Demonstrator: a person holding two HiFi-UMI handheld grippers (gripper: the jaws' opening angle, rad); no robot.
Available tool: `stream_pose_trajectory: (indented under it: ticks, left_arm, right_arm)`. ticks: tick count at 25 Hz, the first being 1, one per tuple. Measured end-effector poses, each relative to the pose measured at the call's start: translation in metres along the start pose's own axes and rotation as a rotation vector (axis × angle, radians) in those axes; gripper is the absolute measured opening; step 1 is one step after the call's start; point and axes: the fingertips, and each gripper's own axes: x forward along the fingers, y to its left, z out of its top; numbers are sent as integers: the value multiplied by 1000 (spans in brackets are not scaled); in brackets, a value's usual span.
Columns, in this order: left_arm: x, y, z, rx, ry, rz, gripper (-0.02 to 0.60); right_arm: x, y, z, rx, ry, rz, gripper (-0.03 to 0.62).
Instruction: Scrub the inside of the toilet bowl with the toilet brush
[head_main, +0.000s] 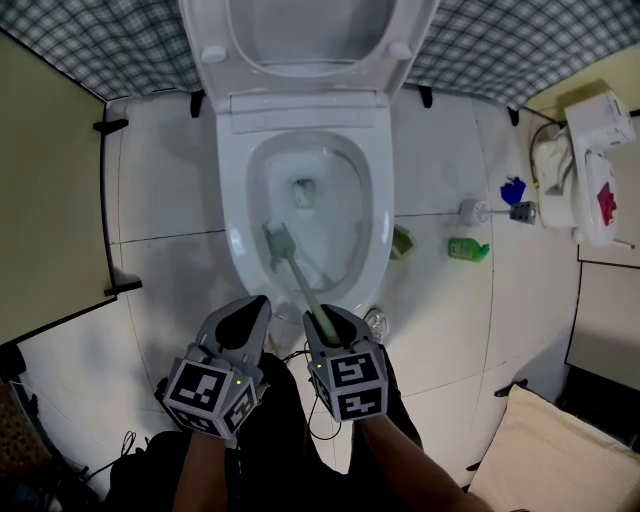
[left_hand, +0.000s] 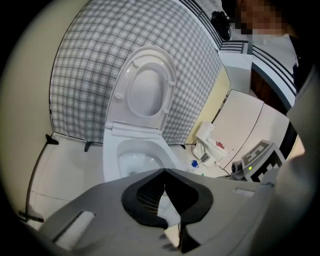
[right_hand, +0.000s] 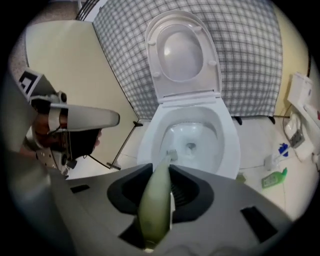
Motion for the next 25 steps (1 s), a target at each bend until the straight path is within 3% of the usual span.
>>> stream_pose_trajectory:
  ticks: [8,14,18,21,25]
  left_arm:
    - [-1,-5,-6,-6,1,-5,0]
    - [3,-12,-8,-13,2,-16,0]
    - [5,-16,-3,-4,-4,-24,0]
    - [6,-17,-4,-1,-3,-26,0]
    - [3,-17,-8,-6,0,-23,0]
  right_arm:
    - [-17,-6,-15,46,45,30,126]
    - [-50,-47,-41,-36,136,-107,126]
    - [-63,-75,-22,-113,130,-190,126]
    - [-65,-81,-8,-168,134,-208,126]
    - [-66,-67,-17,-183,214,-177,126]
